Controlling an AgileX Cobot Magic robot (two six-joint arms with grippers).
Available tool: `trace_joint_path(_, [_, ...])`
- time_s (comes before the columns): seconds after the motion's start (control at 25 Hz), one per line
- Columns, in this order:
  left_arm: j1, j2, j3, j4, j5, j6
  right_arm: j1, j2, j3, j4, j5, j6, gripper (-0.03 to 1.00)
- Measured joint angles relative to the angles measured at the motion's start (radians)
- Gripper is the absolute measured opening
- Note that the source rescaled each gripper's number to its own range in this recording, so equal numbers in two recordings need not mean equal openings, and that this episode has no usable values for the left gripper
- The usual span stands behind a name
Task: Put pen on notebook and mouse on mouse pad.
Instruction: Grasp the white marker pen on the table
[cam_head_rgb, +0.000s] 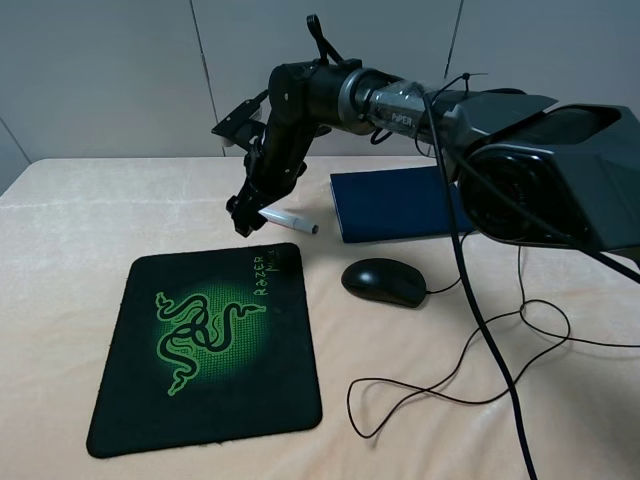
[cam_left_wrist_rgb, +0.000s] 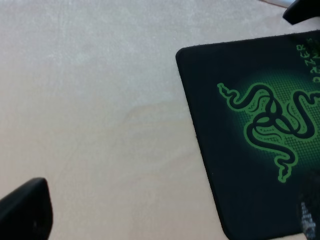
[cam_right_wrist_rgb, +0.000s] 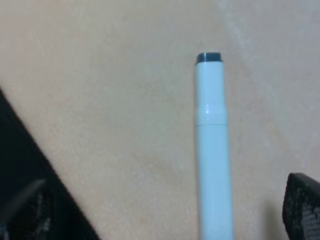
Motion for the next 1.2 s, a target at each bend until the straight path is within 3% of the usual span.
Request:
trace_joint_path(0.92, [0.0,0.0,0.0,0.0,0.0,0.0,-0.034,0.045,-0.003,-0.001,-0.029,-0.023,1.0])
trace_joint_path(1.2, [0.0,0.0,0.0,0.0,0.0,0.0,-0.034,0.046,-0.003,-0.001,-0.029,-0.024,0.7])
